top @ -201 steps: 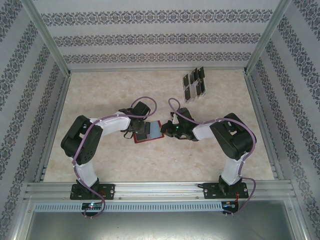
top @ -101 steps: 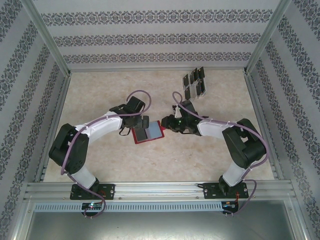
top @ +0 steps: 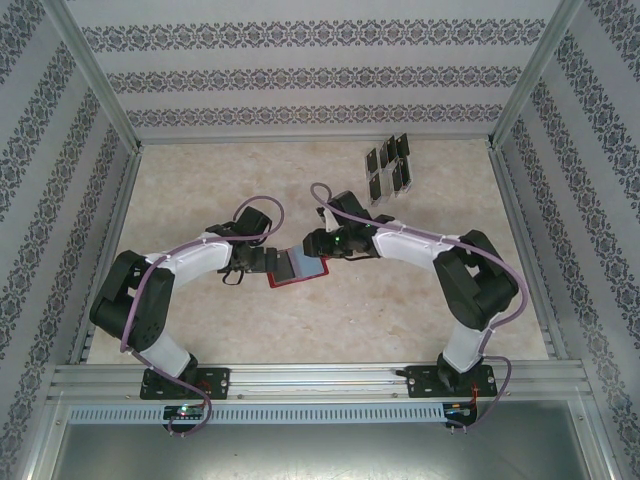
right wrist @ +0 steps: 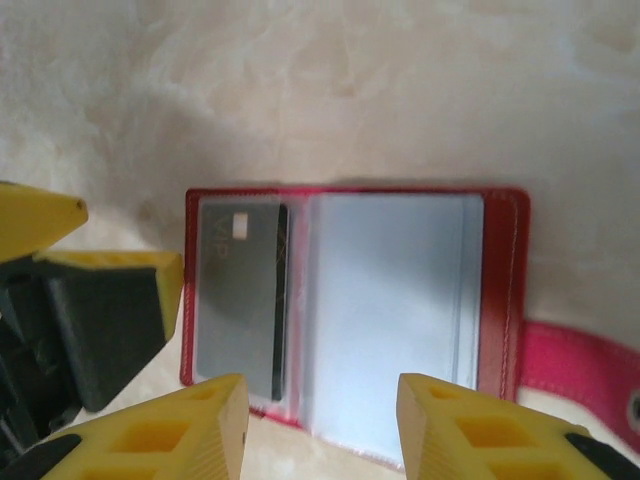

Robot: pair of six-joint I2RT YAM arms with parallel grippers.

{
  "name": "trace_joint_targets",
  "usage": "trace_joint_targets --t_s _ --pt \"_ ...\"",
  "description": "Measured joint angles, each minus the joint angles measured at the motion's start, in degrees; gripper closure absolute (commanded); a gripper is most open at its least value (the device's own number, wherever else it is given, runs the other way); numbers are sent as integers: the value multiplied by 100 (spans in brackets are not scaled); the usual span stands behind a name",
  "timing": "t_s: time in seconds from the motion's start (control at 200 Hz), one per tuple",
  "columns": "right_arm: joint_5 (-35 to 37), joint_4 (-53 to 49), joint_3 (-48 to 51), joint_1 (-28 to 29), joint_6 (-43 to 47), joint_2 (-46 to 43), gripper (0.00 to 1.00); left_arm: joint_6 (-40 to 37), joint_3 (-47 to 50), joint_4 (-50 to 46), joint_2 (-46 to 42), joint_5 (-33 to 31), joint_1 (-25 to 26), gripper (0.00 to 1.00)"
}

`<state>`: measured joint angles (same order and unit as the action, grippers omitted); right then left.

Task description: Put the credit cards into the card holder

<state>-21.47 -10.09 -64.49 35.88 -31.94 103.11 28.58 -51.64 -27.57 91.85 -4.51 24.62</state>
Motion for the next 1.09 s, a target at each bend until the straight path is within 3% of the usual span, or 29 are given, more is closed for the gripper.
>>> trace_joint_targets --t_s 0.27,0.445,0.859,1.094 --pt "184 -271 -1088 42 243 929 57 0 15 17 0 28 0 0" --pt "221 -345 -1198 151 240 1351 60 0 15 22 0 92 0 0" --pt "437 249 129 146 214 612 64 -4 15 20 0 205 0 0" --pt "516 413 758 140 61 107 60 -7 13 26 -50 415 0 0"
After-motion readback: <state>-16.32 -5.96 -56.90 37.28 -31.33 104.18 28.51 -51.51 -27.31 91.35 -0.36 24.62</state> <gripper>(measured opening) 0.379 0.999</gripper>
